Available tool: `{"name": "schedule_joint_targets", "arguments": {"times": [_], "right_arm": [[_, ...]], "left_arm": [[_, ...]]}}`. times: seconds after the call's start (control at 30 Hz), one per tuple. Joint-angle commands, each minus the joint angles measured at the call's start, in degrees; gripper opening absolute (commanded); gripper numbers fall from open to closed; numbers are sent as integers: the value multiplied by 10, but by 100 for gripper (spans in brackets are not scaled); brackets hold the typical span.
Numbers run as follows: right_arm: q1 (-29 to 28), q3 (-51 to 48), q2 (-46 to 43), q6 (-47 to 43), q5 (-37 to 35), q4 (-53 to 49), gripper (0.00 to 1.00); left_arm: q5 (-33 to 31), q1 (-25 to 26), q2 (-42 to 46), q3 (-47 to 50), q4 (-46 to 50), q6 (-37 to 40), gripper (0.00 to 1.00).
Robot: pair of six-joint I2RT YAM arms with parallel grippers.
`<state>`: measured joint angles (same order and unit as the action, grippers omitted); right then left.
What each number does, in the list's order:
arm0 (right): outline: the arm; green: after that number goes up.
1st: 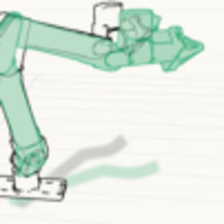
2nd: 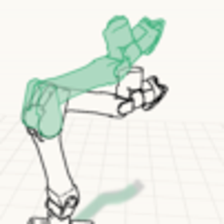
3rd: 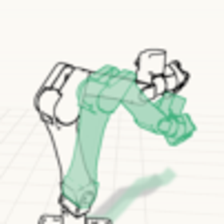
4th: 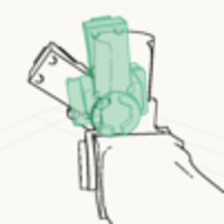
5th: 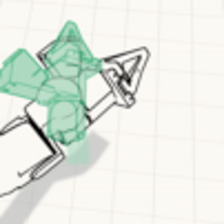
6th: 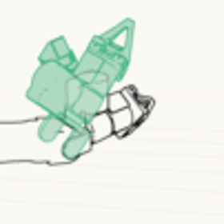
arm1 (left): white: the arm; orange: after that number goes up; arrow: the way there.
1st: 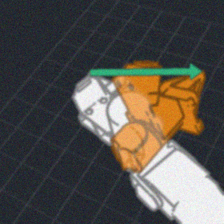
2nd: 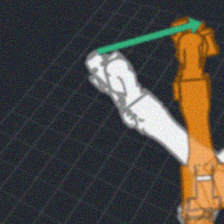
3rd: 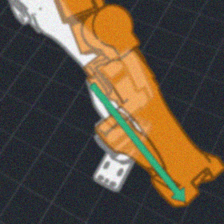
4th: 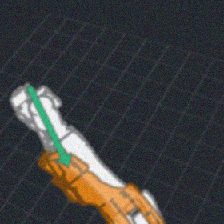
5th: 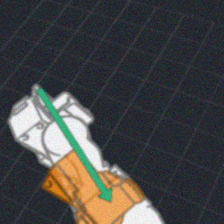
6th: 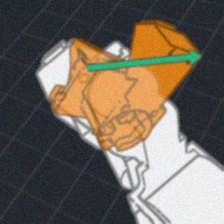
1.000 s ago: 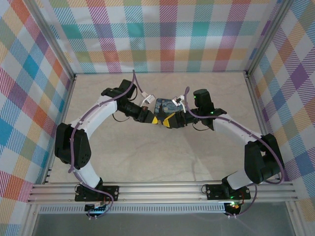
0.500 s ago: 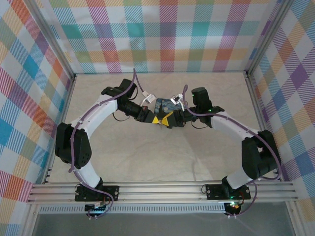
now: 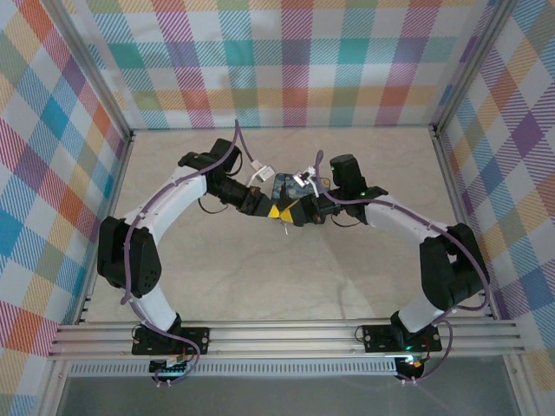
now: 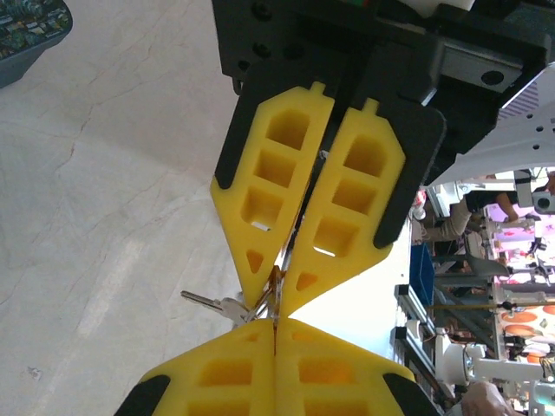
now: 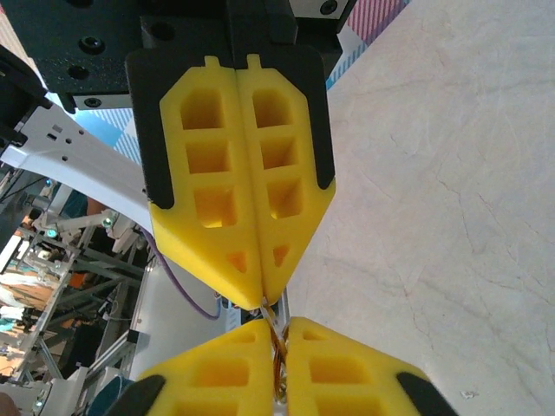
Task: Unlock the padlock with the key
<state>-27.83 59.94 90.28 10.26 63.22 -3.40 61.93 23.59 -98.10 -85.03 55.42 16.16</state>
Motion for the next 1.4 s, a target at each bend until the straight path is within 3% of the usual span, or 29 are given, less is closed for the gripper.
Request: {"name": "schedule_joint_targets", "arguments": {"times": [0.0, 0.03, 0.1, 0.2, 0.3, 0.5, 0.7, 0.97, 1.1, 1.23, 1.37], "right_arm": [[-5, -12, -16, 5, 30, 42, 4], [-4, -16, -18, 5, 29, 43, 1], [-4, -24, -22, 7, 20, 43, 0], [-4, -48, -28, 20, 3, 56, 0], [-4, -84, -44, 65, -26, 116, 0], [-4, -127, -49, 192, -49, 268, 0], [-4, -124, -27, 278, -60, 348, 0], [-6, -107, -21, 279, -58, 329, 0], [-6, -111, -27, 271, -62, 316, 0], [-7, -113, -29, 271, -62, 309, 0], [-7, -113, -30, 268, -63, 302, 0]], "left_arm": [[5, 4, 0, -12, 10, 8, 0], [-2, 3, 1, -10, 2, -3, 8], [-10, 1, 4, -6, -17, -20, 13], [-26, -5, 16, 7, -61, -63, 39], [-30, -8, 30, 25, -98, -92, 48], [-18, -8, 51, 65, -143, -120, 46], [-10, -7, 68, 87, -150, -120, 39], [-10, -8, 72, 87, -146, -117, 25], [-17, -8, 69, 87, -144, -112, 33], [-16, -9, 69, 86, -149, -111, 33], [-13, -10, 66, 81, -148, -109, 22]]}}
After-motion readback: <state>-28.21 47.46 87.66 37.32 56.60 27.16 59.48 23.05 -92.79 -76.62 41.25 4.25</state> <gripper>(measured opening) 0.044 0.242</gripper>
